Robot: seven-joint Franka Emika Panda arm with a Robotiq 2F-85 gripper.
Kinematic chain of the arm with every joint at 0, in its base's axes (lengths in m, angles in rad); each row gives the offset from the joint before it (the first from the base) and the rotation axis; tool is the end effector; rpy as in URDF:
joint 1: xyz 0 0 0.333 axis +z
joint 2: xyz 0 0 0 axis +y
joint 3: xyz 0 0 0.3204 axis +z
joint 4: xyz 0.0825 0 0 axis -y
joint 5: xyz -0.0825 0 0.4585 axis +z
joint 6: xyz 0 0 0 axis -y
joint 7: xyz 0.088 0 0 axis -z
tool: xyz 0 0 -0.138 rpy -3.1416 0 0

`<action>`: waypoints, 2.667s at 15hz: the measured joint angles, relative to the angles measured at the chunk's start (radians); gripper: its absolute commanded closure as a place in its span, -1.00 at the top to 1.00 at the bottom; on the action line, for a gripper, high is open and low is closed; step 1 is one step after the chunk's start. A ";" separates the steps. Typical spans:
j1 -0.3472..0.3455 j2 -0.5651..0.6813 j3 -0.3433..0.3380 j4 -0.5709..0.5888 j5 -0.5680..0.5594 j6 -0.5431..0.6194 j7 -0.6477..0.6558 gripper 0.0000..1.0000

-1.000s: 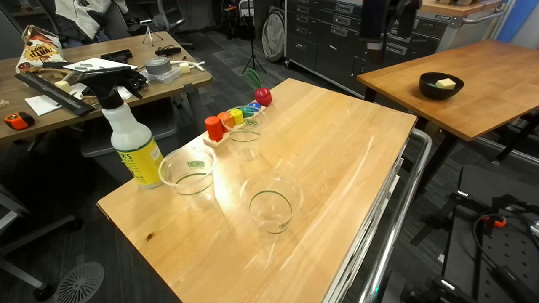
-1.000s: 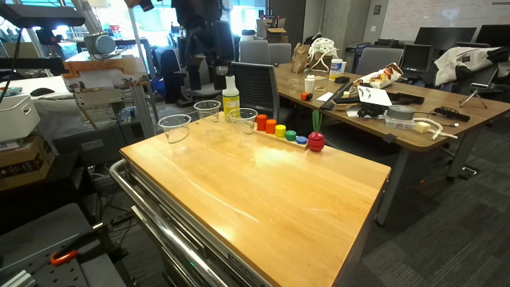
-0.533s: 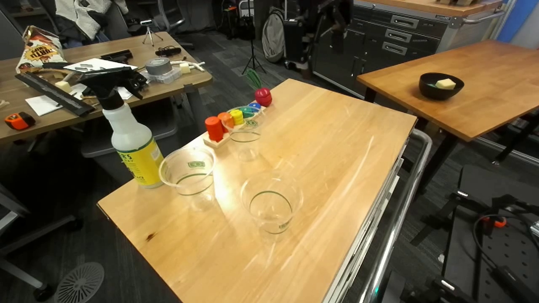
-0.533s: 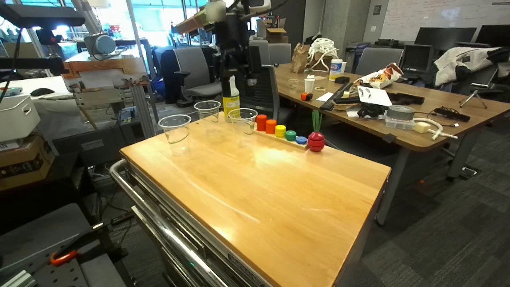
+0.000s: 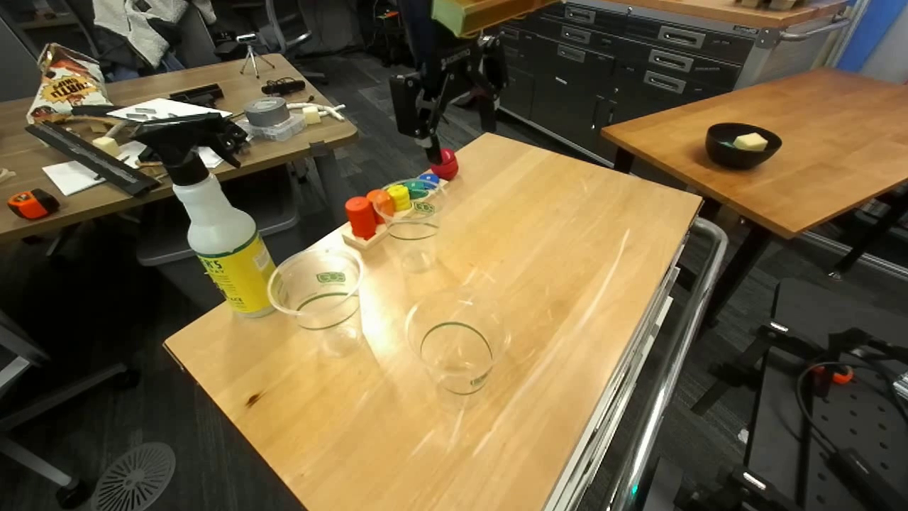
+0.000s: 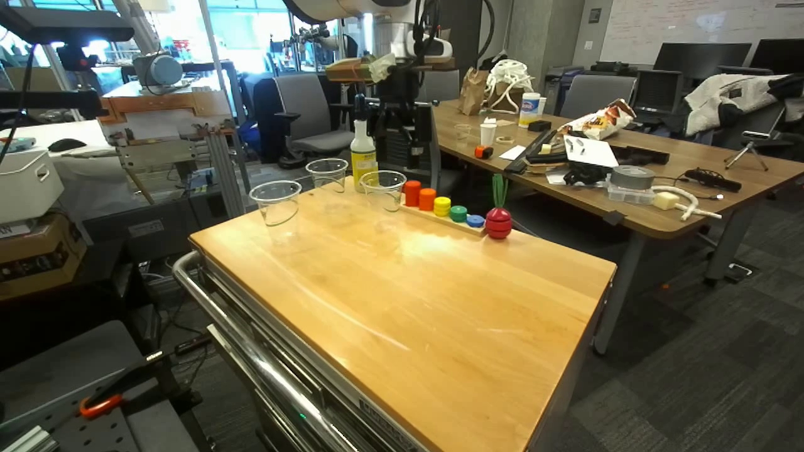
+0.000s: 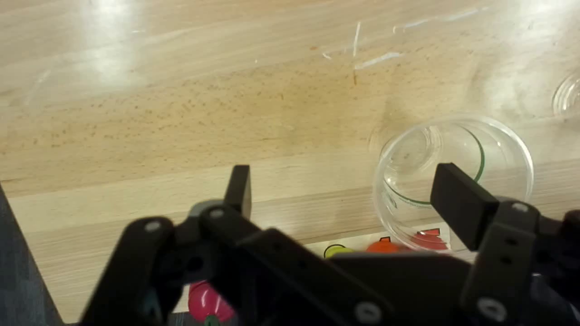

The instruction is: Stack the three cups on the table together

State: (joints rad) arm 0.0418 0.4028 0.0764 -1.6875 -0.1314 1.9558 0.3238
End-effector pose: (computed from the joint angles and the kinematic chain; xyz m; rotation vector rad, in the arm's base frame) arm 0.7064 0.0683 0.2920 3.0134 -0.2298 -0.1667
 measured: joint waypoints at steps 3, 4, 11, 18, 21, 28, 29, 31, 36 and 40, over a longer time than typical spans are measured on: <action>0.000 0.088 -0.013 0.084 0.038 -0.008 -0.006 1.00; 0.000 0.115 -0.016 0.105 0.051 -0.012 -0.011 1.00; 0.012 0.247 -0.016 0.176 0.101 -0.051 -0.063 0.02; 0.012 0.250 -0.033 0.228 0.144 -0.093 -0.062 -0.98; 0.006 0.249 -0.039 0.248 0.171 -0.102 -0.062 -0.99; -0.017 0.214 -0.042 0.253 0.238 -0.195 -0.063 -0.97; -0.020 0.188 -0.042 0.249 0.245 -0.215 -0.063 -0.97; -0.021 0.110 -0.042 0.227 0.246 -0.232 -0.063 -0.97; 0.003 -0.131 -0.024 0.102 0.257 -0.246 -0.083 -0.97; 0.027 -0.267 0.003 -0.033 0.276 -0.242 -0.135 -0.97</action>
State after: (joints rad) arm 0.0690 0.1353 0.0795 -1.7208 0.1449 1.7133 0.1890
